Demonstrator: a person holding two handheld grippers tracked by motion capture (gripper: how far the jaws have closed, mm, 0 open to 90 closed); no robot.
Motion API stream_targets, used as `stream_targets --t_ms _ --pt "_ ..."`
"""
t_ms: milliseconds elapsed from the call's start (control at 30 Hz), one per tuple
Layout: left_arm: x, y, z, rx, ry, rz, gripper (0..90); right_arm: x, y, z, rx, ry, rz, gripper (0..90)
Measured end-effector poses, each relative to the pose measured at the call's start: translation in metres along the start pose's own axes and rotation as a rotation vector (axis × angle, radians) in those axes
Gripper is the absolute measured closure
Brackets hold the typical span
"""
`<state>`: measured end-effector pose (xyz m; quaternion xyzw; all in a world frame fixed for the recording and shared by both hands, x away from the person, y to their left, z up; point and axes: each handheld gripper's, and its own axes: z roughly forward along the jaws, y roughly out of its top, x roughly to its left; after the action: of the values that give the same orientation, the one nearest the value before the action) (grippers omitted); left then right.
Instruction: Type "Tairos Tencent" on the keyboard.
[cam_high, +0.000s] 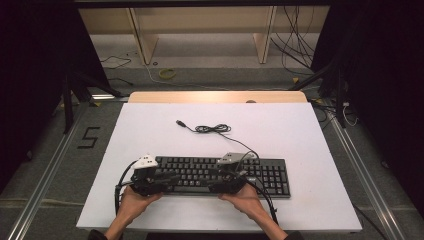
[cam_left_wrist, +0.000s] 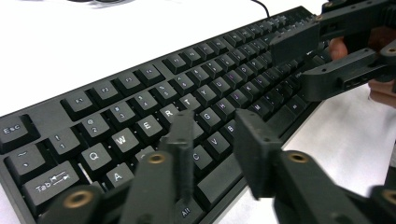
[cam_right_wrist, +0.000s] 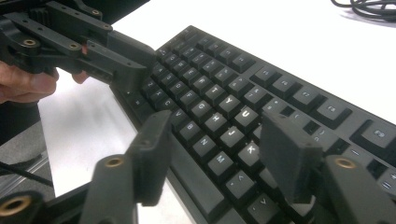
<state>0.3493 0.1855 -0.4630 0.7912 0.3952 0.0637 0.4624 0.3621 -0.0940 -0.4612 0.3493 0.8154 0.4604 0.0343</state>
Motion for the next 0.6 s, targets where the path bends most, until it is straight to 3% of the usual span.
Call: stream_targets --t_ms 367,600 --pt "-0.006 0.001 0.012 0.071 0.012 0.053 86.9 -0.002 -0.008 -0.017 -0.025 -0.010 -0.003 39.3" --pt "-0.004 0.000 0.018 0.109 0.027 0.055 89.3 -0.004 -0.013 -0.024 -0.026 -0.013 0.003 38.9"
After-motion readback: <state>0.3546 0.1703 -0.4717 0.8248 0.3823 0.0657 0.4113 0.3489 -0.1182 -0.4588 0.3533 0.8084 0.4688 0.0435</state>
